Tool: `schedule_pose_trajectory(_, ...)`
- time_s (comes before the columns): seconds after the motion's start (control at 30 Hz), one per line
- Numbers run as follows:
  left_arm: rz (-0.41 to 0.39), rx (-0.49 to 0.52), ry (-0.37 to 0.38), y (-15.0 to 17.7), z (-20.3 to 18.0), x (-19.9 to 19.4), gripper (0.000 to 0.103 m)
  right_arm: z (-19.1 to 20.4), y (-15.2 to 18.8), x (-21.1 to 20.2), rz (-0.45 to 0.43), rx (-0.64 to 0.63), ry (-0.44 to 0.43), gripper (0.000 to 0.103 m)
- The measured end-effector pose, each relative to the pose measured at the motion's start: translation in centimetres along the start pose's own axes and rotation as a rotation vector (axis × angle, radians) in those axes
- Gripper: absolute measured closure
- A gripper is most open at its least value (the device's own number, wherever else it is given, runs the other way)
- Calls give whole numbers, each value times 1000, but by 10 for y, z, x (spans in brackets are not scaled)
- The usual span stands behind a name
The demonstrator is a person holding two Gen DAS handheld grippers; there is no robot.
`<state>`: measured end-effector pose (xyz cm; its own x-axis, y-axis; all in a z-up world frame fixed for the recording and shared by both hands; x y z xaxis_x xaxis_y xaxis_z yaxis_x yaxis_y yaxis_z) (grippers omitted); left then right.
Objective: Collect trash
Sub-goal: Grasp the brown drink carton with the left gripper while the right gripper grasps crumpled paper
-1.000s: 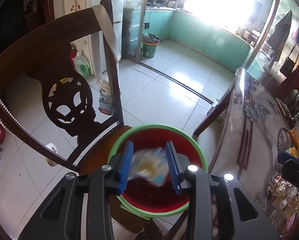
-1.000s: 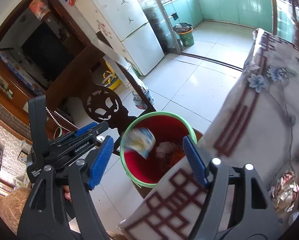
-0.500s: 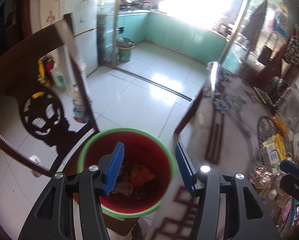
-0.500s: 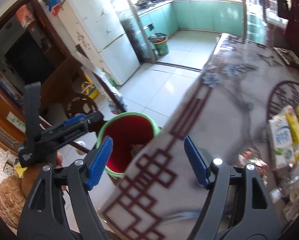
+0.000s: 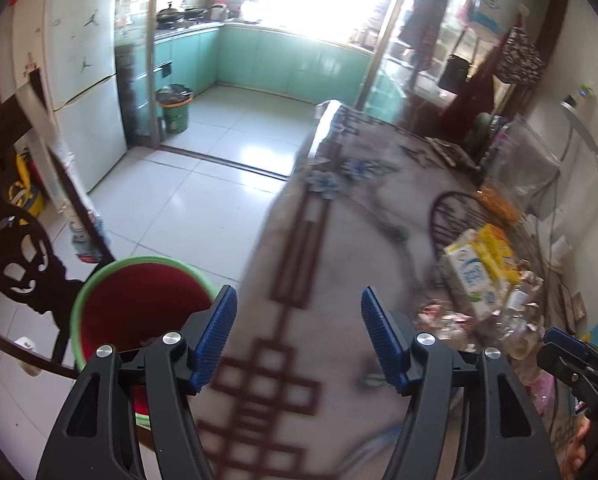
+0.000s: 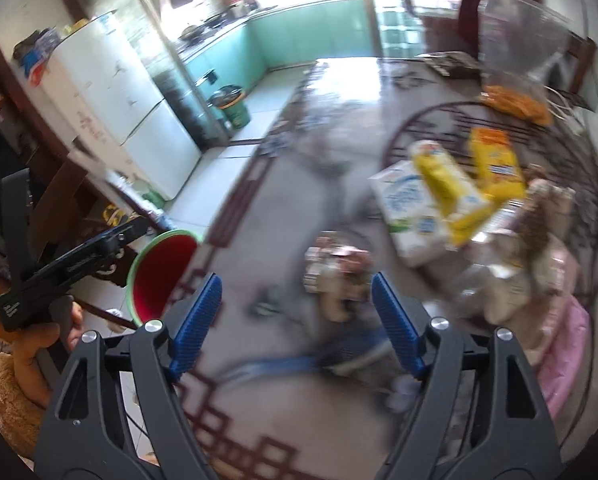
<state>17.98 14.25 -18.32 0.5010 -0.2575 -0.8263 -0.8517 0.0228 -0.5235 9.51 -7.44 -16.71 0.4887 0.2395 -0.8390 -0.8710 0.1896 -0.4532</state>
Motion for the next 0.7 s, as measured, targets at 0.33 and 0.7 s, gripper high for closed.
schedule_pose_trajectory(0.33,27,53,47,33,-109,7,40,-146,2,-33,-14,73,81,27)
schedule_pose_trajectory(0.7,61,182,132,59,-215,11,40,-283,-51,-23,-16,114,166,28)
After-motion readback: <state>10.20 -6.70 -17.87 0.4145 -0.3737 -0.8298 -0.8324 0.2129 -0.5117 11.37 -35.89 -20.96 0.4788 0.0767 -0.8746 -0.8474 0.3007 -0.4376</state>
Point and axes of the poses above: each gripper's, at about its wrist camera, not at the fingertips, and x roughly the way its jaws point, z to its left, y to its underside, the point moved 8 cm from there along x, roughly the way its jaws point, and after that the axes turned 7 degrees about z, right-handed, at the moved point
